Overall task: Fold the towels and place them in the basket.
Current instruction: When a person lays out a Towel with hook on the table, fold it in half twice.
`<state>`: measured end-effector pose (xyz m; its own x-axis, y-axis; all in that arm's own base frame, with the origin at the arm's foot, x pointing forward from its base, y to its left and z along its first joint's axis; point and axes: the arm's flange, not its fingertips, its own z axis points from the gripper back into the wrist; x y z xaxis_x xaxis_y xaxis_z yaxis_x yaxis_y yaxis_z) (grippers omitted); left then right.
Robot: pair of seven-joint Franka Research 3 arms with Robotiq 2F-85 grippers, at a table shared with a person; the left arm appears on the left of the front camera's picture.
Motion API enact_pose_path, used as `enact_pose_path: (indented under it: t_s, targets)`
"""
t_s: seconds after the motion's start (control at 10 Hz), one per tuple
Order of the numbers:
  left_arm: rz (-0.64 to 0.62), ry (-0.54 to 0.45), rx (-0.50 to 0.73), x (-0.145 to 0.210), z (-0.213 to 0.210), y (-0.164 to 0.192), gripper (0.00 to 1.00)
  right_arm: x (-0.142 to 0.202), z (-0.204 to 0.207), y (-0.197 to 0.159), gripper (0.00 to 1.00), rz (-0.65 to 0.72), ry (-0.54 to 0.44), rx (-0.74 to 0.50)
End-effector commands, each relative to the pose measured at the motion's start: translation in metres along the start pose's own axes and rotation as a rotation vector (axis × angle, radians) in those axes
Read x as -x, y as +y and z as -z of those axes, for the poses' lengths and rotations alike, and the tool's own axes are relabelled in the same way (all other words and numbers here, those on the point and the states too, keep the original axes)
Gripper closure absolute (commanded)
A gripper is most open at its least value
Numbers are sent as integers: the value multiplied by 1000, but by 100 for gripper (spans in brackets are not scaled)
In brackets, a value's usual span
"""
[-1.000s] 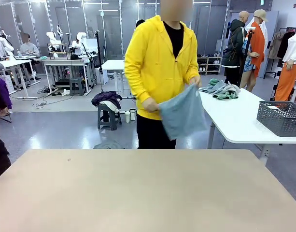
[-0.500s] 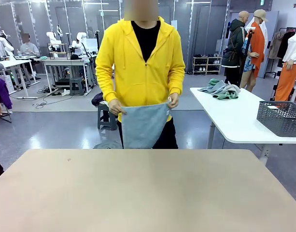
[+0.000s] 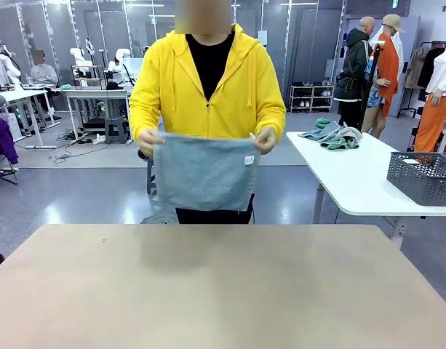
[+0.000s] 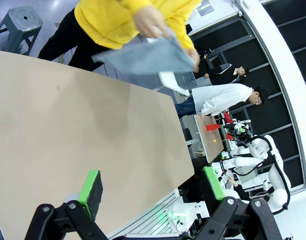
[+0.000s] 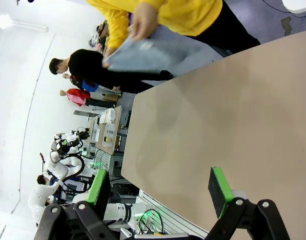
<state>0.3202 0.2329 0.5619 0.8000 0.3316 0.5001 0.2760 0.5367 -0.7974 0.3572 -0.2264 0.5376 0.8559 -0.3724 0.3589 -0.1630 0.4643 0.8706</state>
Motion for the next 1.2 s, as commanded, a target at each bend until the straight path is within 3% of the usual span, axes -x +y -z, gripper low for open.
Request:
enact_pose_path:
  t_s: [0.0, 1.1]
  targets:
    - [8, 13, 3, -2, -3, -1, 0, 0, 0, 1, 0, -2, 1, -8]
    - [8, 13, 3, -2, -3, -1, 0, 0, 0, 1, 0, -2, 1, -8]
